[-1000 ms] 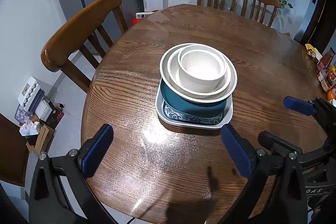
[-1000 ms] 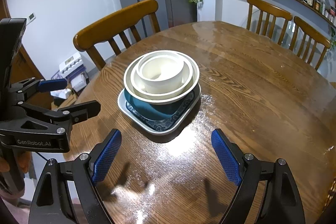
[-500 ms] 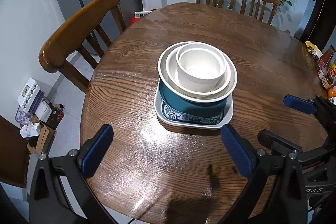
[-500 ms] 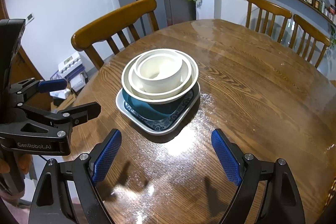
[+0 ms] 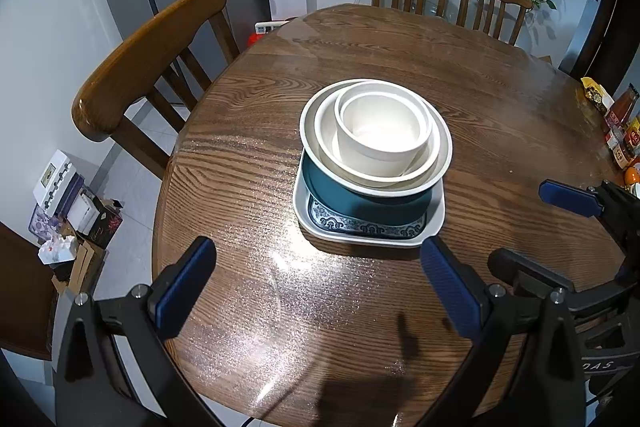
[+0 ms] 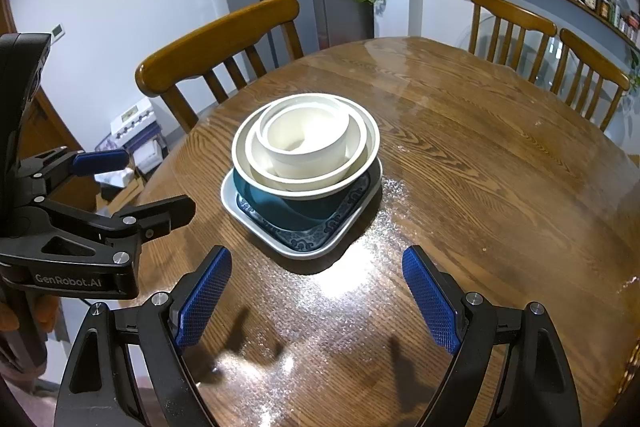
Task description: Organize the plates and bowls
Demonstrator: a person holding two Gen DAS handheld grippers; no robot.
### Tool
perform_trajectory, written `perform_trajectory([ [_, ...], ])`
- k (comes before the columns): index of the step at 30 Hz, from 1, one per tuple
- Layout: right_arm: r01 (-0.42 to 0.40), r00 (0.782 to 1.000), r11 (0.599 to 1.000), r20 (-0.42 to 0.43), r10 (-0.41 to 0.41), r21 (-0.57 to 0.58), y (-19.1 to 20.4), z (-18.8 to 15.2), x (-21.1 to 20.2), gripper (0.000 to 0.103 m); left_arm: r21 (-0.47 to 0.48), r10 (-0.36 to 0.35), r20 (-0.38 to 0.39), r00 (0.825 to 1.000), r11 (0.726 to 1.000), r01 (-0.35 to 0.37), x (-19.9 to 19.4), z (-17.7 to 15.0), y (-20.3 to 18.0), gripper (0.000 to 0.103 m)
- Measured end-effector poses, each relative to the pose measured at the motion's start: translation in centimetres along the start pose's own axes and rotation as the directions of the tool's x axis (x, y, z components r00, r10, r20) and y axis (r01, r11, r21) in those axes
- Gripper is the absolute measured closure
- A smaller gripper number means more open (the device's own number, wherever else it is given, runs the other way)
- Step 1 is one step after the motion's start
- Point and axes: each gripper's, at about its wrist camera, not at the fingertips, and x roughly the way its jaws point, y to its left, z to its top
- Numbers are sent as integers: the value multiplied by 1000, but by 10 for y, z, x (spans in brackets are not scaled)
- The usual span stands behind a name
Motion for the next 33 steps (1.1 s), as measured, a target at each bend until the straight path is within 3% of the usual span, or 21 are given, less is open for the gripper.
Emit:
perform_trajectory([
  [33,2,1000,1000,-2,-2,-2,0,1,1,15,9,-2,-10,1000,1000,2,6,4,0,1],
])
